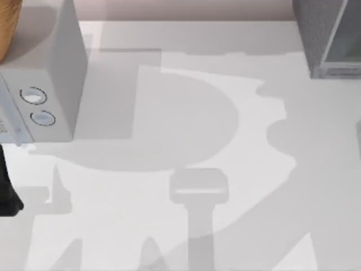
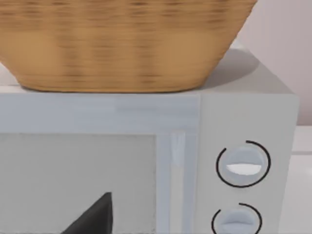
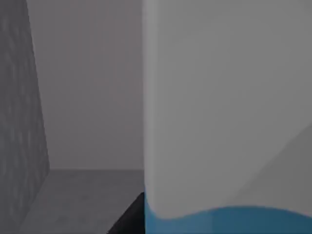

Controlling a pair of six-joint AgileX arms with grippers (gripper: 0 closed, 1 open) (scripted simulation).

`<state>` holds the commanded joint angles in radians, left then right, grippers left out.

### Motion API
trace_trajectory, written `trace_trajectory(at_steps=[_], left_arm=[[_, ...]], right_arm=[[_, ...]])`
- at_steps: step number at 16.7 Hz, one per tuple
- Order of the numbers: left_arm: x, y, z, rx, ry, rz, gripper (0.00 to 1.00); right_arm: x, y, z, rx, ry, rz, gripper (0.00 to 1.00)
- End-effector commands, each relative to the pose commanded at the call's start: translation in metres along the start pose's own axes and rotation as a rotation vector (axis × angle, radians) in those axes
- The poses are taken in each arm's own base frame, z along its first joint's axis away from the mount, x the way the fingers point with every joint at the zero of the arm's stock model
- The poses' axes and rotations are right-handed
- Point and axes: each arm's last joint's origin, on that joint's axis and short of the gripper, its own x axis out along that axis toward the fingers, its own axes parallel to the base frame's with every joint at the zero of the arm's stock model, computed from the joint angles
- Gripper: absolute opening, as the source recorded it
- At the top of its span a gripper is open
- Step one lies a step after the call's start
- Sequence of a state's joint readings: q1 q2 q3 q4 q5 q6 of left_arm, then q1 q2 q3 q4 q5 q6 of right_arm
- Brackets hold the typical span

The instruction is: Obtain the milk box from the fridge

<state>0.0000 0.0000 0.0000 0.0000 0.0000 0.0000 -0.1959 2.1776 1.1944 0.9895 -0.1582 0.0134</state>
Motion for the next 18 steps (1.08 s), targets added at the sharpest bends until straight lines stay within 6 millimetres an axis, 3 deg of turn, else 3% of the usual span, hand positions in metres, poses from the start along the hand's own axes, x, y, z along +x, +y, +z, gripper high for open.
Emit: trace_trajectory(at_steps=[4,10,18], left_arm=[[0.0,0.0,0.0,0.0,0.0,0.0,1.0],[0.0,0.0,0.0,0.0,0.0,0.0,1.0],[0.0,0.0,0.0,0.0,0.0,0.0,1.0]], right_arm=[[0.0,0.0,0.022,0.0,0.001,0.0,0.0],[-0.009,0.002,0.023,0.001,-0.002,0.011,0.0],[-0.09,0.0,0.018,0.005,0.016,0.003,0.0]])
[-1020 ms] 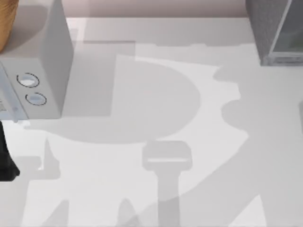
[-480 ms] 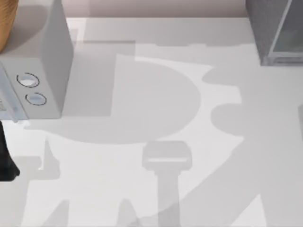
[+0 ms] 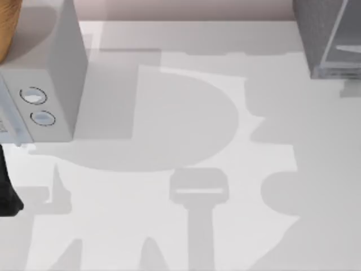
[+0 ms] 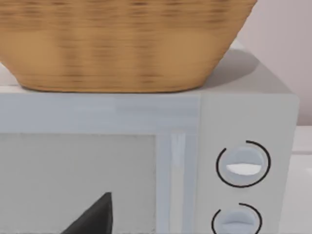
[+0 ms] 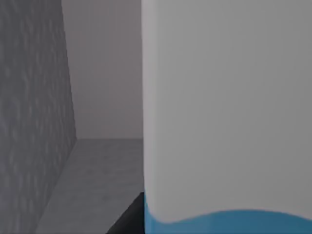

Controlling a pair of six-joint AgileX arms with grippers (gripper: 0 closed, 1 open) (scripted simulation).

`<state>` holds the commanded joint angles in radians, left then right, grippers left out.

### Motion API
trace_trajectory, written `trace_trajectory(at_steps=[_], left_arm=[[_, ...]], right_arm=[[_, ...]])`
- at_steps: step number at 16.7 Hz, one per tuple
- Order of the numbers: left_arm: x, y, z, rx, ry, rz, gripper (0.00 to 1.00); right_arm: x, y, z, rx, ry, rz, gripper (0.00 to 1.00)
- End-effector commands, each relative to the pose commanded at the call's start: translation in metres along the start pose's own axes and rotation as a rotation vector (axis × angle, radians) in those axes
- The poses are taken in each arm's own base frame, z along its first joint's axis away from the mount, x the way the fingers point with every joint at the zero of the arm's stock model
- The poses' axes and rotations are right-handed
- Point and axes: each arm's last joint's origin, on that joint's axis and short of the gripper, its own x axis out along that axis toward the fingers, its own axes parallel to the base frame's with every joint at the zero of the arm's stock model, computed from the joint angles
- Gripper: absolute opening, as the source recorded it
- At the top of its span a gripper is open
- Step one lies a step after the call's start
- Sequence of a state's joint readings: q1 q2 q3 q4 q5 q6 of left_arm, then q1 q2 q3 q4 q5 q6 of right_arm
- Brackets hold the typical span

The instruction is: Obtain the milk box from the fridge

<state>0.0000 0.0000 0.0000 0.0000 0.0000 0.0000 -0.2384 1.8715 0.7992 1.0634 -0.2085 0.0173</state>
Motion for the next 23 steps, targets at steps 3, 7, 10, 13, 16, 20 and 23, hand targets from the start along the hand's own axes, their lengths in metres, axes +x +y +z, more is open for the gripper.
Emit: trace_trajectory(at_steps=[3,7,10,13,16,20,23], left_arm=[[0.0,0.0,0.0,0.0,0.0,0.0,1.0],[0.0,0.0,0.0,0.0,0.0,0.0,1.0],[0.0,0.0,0.0,0.0,0.0,0.0,1.0],[0.0,0.0,0.0,0.0,0.0,0.0,1.0],[0.0,0.0,0.0,0.0,0.0,0.0,1.0],[0.0,0.0,0.0,0.0,0.0,0.0,1.0],[0.0,0.0,0.0,0.0,0.0,0.0,1.0]], right_arm=[[-0.011,0.0,0.001,-0.002,-0.01,-0.003,0.0],[-0.009,0.001,0.0,0.001,-0.004,0.002,0.0],[-0.017,0.006,0.008,-0.002,-0.002,0.003,0.0],[-0.037,0.016,0.03,-0.009,-0.006,0.001,0.0],[-0.074,0.031,0.055,-0.015,-0.013,-0.002,0.0],[-0.143,0.051,0.072,-0.016,-0.021,-0.004,0.0],[-0.194,0.062,0.063,-0.012,-0.028,-0.003,0.0]])
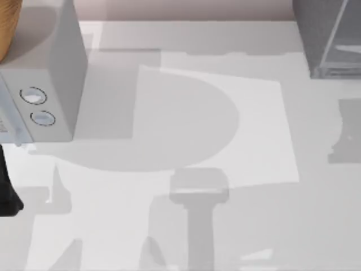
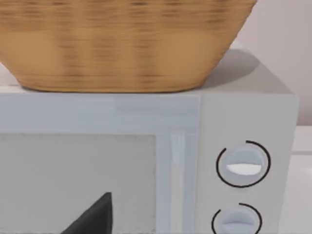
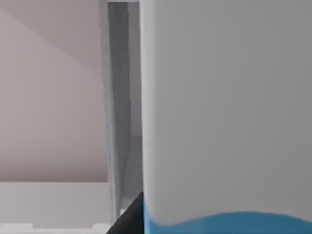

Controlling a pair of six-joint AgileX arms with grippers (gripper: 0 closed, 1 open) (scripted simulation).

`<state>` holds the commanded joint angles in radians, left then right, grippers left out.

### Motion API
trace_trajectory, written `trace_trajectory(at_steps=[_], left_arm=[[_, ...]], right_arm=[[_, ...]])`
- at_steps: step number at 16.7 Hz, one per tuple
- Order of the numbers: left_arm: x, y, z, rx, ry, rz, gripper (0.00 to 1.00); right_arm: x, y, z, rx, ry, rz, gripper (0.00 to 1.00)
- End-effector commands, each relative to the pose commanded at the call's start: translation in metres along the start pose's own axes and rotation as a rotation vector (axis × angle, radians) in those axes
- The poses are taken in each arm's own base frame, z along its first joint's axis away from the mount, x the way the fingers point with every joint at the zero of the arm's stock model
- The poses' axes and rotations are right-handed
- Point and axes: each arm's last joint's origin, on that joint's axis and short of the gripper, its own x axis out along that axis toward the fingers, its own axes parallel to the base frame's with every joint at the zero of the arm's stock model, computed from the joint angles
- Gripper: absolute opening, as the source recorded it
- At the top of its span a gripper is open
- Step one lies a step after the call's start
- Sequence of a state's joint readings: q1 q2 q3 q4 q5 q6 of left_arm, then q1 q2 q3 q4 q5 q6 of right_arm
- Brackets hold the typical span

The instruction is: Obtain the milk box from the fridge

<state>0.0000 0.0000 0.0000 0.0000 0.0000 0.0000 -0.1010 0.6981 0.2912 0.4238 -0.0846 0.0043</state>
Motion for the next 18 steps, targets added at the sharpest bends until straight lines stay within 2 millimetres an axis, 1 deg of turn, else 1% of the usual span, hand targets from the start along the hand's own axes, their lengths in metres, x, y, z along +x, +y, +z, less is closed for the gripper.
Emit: trace_trajectory(at_steps=[2,3,6,8,10,18], left_arm=[[0.0,0.0,0.0,0.0,0.0,0.0,1.0],[0.0,0.0,0.0,0.0,0.0,0.0,1.0],[0.0,0.0,0.0,0.0,0.0,0.0,1.0],[0.0,0.0,0.0,0.0,0.0,0.0,1.0],[0.0,0.0,0.0,0.0,0.0,0.0,1.0],[0.0,0.0,0.0,0.0,0.0,0.0,1.0]], right_arm=[[-0.027,0.005,-0.014,0.003,-0.002,0.002,0.0],[-0.037,0.007,-0.022,0.005,-0.002,0.003,0.0],[-0.057,0.011,-0.046,0.008,0.004,0.008,0.0],[-0.063,0.012,-0.059,0.008,0.011,0.01,0.0],[-0.065,0.013,-0.066,0.008,0.015,0.012,0.0],[-0.065,0.014,-0.066,0.009,0.014,0.016,0.0]])
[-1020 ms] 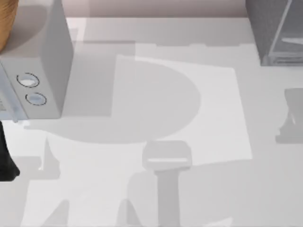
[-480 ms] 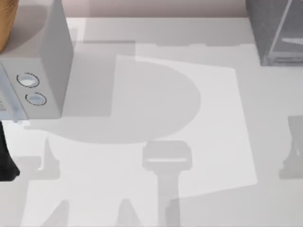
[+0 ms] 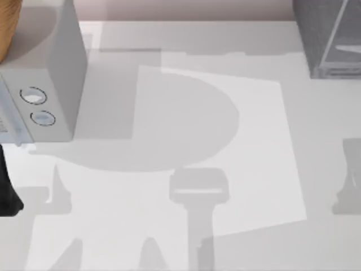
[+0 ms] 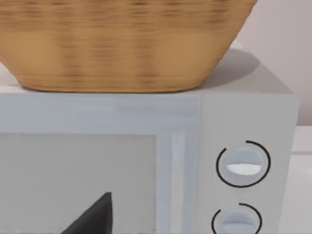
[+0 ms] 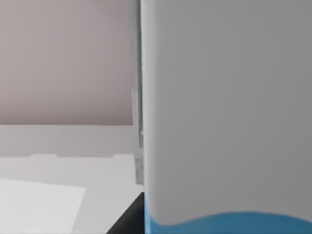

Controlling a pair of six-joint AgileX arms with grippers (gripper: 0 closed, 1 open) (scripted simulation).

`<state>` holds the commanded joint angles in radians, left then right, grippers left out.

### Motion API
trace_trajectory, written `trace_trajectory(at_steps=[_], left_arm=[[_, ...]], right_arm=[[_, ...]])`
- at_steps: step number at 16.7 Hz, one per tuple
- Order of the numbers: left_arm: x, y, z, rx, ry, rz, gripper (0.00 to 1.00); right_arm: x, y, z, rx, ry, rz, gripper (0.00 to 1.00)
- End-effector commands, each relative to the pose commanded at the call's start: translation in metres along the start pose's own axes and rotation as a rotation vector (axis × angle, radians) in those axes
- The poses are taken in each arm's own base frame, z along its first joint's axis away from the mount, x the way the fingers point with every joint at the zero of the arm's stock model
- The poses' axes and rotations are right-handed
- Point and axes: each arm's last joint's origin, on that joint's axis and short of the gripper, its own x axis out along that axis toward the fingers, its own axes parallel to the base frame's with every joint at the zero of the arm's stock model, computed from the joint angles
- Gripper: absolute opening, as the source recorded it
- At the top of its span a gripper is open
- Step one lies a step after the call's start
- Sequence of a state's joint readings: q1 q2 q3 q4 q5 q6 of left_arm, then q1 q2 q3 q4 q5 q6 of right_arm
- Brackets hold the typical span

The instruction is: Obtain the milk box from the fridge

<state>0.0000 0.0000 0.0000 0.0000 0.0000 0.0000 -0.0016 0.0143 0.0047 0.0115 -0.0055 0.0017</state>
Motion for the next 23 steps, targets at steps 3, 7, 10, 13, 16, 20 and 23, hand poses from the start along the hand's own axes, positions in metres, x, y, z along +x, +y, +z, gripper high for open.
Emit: trace_trajectory(at_steps=[3,7,10,13,16,20,23], left_arm=[[0.0,0.0,0.0,0.0,0.0,0.0,1.0],[0.0,0.0,0.0,0.0,0.0,0.0,1.0],[0.0,0.0,0.0,0.0,0.0,0.0,1.0],[0.0,0.0,0.0,0.0,0.0,0.0,1.0],[0.0,0.0,0.0,0.0,0.0,0.0,1.0],[0.0,0.0,0.0,0.0,0.0,0.0,1.0],[0.0,0.0,0.0,0.0,0.0,0.0,1.0]], right_arm=[[0.005,0.002,0.01,-0.004,-0.023,0.048,0.0],[0.024,0.009,0.029,-0.012,-0.045,0.163,0.0],[0.051,0.017,0.035,-0.013,-0.027,0.275,0.0],[0.084,0.028,0.027,-0.004,0.02,0.396,0.0],[0.113,0.04,0.011,0.007,0.054,0.513,0.0],[0.142,0.055,-0.012,0.013,0.047,0.647,0.0],[0.156,0.064,-0.027,0.008,0.023,0.72,0.0]])
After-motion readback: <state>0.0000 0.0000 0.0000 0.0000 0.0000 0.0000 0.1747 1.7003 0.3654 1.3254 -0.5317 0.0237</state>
